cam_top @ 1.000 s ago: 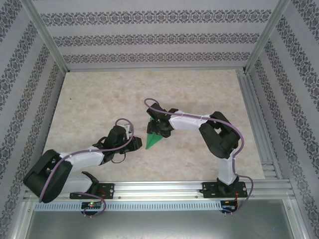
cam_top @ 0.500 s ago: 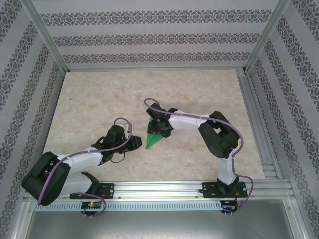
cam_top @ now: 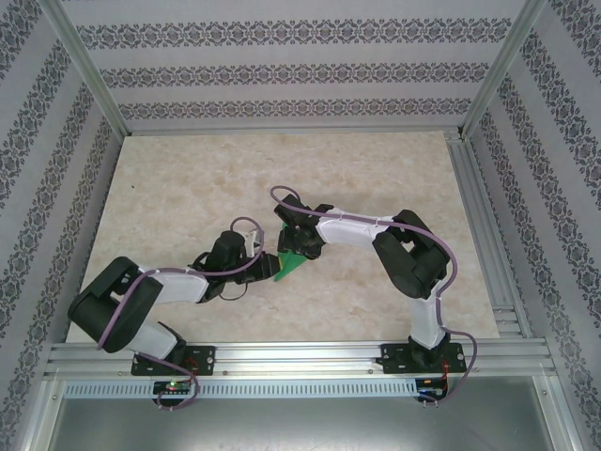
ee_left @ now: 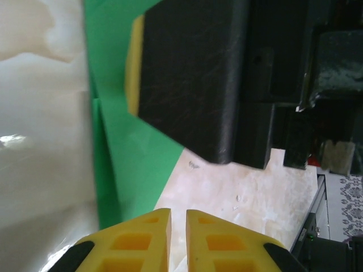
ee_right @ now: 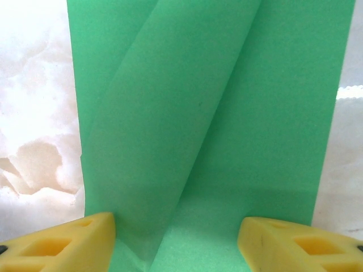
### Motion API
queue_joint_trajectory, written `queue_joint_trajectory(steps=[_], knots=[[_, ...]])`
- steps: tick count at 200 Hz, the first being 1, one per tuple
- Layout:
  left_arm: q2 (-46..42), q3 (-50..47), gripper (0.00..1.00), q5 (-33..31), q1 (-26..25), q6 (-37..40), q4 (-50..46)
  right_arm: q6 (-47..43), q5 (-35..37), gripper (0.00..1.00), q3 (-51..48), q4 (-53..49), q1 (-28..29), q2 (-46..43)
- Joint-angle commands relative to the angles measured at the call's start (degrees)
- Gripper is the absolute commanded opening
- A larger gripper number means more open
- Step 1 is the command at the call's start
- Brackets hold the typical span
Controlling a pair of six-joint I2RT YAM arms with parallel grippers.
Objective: Fold a paper plane with a square sheet of paper (pick it up from the middle)
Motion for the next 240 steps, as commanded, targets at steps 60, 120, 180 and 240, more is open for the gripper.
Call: queue_joint_trajectory(steps=[60,120,180,240], knots=[[4.8,3.4,0.1,-4.0,-0.8,0.4,0.4,0.3,5.5,0.64,-5.1,-6.4,-1.1,7.7],[6.1,3.9,0.1,-5.5,-0.8,0.8,-2.1,0.2,5.4,0.64,-4.9,-6.4,-1.0,7.8],[6.6,4.5,0.09,-6.7,-0.8,1.1,-4.6,0.0,5.3,0.64,-4.7,-6.5,-1.1,8.1],[7.6,4.8,0.08,-6.9,-0.8,1.2,-6.0,-0.1,5.3,0.64,-4.7,-6.6,-1.1,8.6]])
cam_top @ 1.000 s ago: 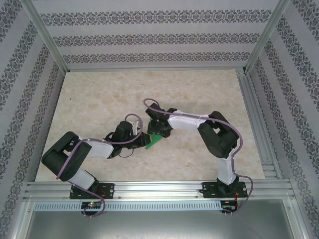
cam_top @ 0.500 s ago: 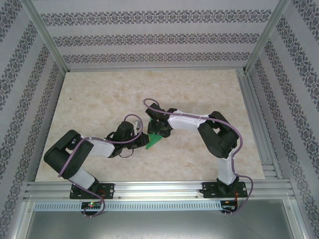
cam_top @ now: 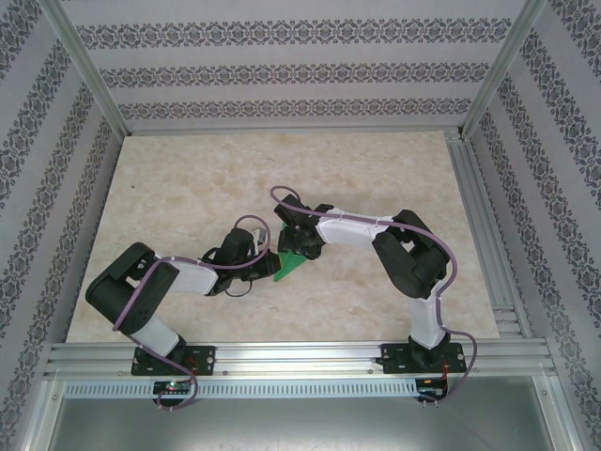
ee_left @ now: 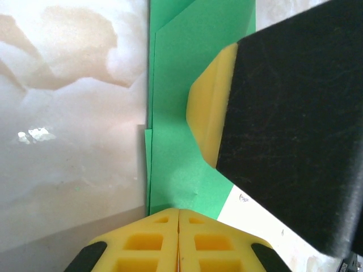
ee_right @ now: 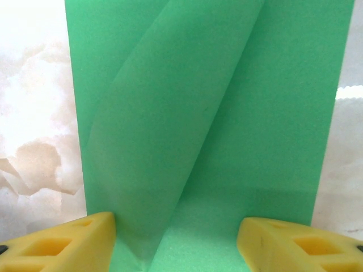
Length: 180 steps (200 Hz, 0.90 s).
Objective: Fold a paper plane with a square sheet of paper (pick it up from the middle)
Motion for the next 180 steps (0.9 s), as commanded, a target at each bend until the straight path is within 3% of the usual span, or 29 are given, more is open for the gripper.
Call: queue_joint_trajectory(steps=[1,91,180], knots=[[1.0,1.1,0.08,-1.1,-0.4,0.9,-3.1,-0.1,5.3,0.64,-4.7,-6.5,-1.1,8.5],[1.2,0.8,0.06,-2.8,-0.5,0.8,-8.7,-1.2,4.0,0.65,-3.2,-6.9,-1.1,6.3],[3.3,0.1,0.03,-2.6,-0.5,1.2,-11.3,-9.6,-6.9,0.65,-0.3,1.8,-4.5,-12.5]])
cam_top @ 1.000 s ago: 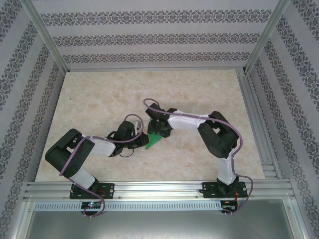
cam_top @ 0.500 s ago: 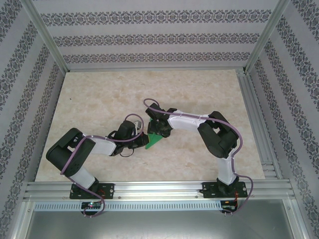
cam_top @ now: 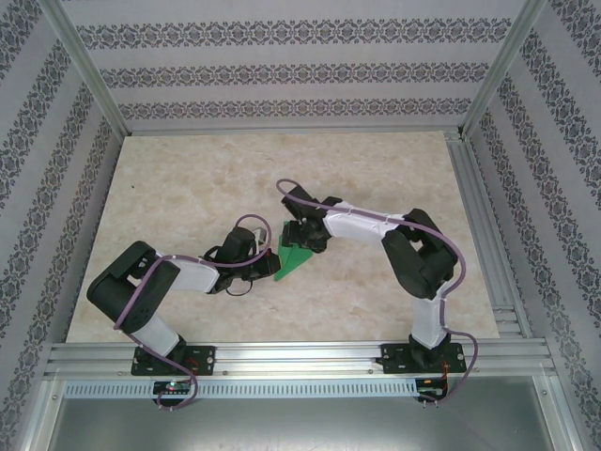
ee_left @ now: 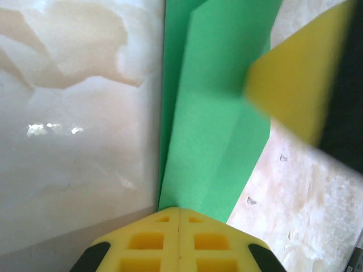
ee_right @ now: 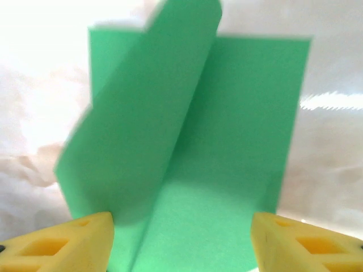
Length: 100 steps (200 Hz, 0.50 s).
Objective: Fold a paper plane with a square sheet of paper (pick it up from the middle)
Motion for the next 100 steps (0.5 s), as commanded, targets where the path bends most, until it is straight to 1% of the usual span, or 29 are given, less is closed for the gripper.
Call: queue_joint_trajectory(steps=[1,14,27,66,78,100], knots=[[2.6,-1.1,0.03,-2.2,-0.5,1.2,-8.7,-4.0,-4.0,0.65,-1.3,4.2,-1.2,-7.7],[2.6,-1.0,0.03,-2.3,-0.5,1.2,-8.9,-5.2,-7.4,0.63,-3.6,7.0,-1.5,-9.8],[2.6,-0.9,0.03,-2.3,-0.5,1.4,-9.0,-6.0,-10.7,0.58,-5.9,10.1,-1.7,-10.8],[2.5,-0.7,0.03,-2.5,-0.5,1.6,-9.7,-5.6,-19.6,0.32,-11.3,19.4,-2.0,-8.4],[2.6,-0.6,0.03,-2.5,-0.6,1.6,-9.8,-5.1,-21.5,0.26,-11.9,21.4,-1.9,-7.3],[2.7,-0.5,0.02,-2.5,-0.5,1.6,-9.9,-4.4,-22.6,0.18,-12.4,22.8,-1.6,-5.1]])
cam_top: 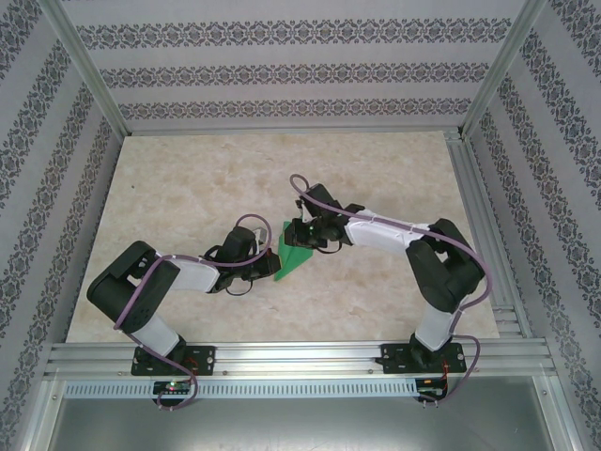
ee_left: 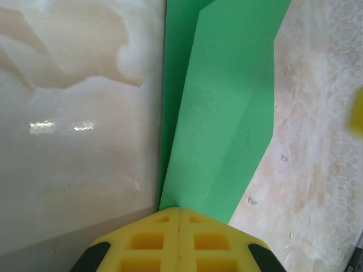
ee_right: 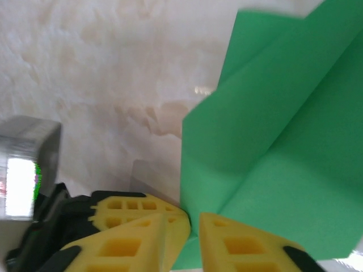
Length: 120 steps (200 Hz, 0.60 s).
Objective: Fold a paper plane with a square sheet of paper (pick it up from the middle)
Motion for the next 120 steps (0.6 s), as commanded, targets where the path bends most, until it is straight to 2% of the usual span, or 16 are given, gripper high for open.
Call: queue_joint_trajectory(steps=[1,41,120], knots=[[2.7,-1.0,0.02,-2.6,-0.5,1.6,-8.8,0.3,-4.9,0.17,-0.6,5.4,0.3,2.1],[2.8,-0.9,0.03,-2.8,-0.5,1.6,-9.2,0.4,-5.2,0.11,-1.0,6.4,0.8,5.8],[2.8,-0.8,0.03,-2.7,-0.5,1.7,-9.6,-0.4,-2.0,0.09,-0.5,4.3,-0.1,8.7]])
